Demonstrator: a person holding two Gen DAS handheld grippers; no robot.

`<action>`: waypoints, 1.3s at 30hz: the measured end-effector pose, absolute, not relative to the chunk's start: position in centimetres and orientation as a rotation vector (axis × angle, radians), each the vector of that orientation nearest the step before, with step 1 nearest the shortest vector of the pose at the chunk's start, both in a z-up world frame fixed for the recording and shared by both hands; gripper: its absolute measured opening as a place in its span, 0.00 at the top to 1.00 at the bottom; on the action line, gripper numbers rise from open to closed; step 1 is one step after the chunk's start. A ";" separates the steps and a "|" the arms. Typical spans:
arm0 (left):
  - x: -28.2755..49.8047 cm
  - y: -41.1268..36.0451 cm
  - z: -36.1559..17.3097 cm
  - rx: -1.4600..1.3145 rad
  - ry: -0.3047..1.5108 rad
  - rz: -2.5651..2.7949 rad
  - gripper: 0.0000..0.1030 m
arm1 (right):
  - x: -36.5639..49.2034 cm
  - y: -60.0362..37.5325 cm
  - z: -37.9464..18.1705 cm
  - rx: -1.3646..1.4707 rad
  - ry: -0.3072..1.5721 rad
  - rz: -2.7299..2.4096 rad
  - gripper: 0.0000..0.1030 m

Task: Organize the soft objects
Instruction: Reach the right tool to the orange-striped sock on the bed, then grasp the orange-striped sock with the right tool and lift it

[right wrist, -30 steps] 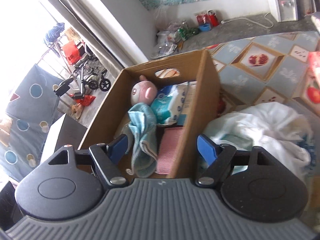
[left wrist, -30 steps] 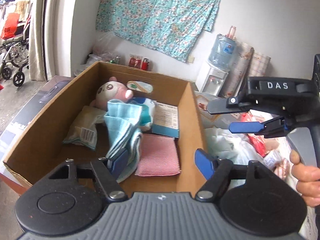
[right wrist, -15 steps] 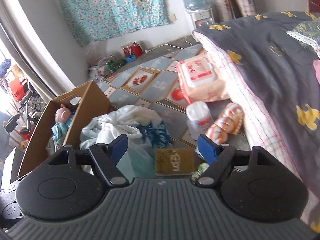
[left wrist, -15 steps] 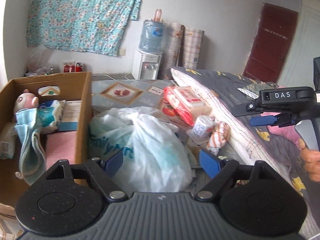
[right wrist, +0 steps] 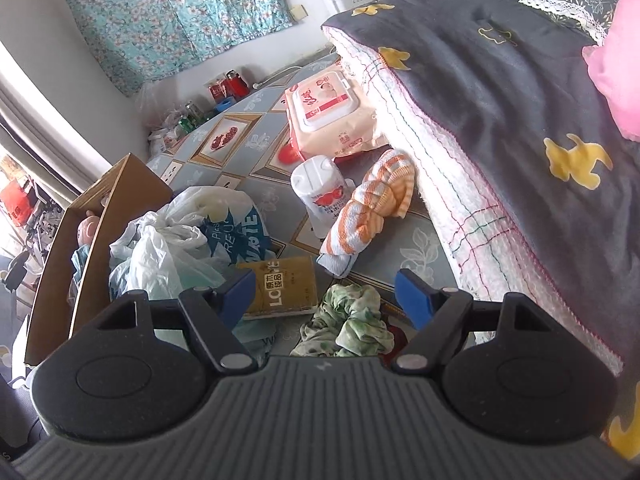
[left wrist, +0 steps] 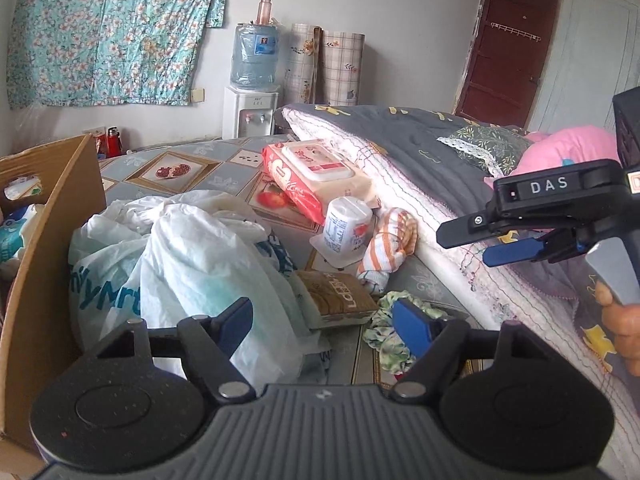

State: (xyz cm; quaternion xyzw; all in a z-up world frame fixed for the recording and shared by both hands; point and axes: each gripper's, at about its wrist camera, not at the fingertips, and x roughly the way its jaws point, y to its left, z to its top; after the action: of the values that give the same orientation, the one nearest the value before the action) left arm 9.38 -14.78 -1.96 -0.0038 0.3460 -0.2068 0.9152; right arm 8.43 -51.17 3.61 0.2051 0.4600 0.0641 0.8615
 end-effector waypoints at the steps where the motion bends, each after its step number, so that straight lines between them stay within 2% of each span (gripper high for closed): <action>1: 9.7 -15.1 -2.0 -0.002 0.700 -0.425 0.27 | 8.8 -51.2 3.4 0.439 0.967 0.136 0.26; 5: 10.9 -16.8 -2.1 0.015 0.655 -0.431 0.35 | 10.8 -51.9 2.4 0.487 0.970 0.144 0.28; 11: 13.6 -19.7 -3.3 0.052 0.669 -0.474 0.46 | 14.3 -53.6 -0.1 0.604 1.004 0.117 0.45; 16: 15.6 -21.9 -4.8 0.071 0.716 -0.510 0.56 | 16.8 -54.5 -2.7 0.669 1.047 0.104 0.50; 25: 19.0 -25.6 -7.3 0.136 0.805 -0.535 0.56 | 19.8 -54.9 -6.1 0.735 1.100 0.124 0.58; 32: 20.9 -27.0 -9.3 0.143 0.902 -0.524 0.56 | 20.6 -54.3 -7.0 0.721 1.108 0.143 0.68; 39: 20.7 -26.6 -9.0 0.107 0.899 -0.528 0.61 | 20.0 -54.0 -6.5 0.698 1.075 0.140 0.72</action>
State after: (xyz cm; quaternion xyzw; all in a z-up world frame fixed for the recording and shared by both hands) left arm 20.75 -26.64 -9.05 0.0512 0.4291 -0.2520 0.8659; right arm 20.02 -54.03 -6.54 0.3254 0.5012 0.0652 0.7991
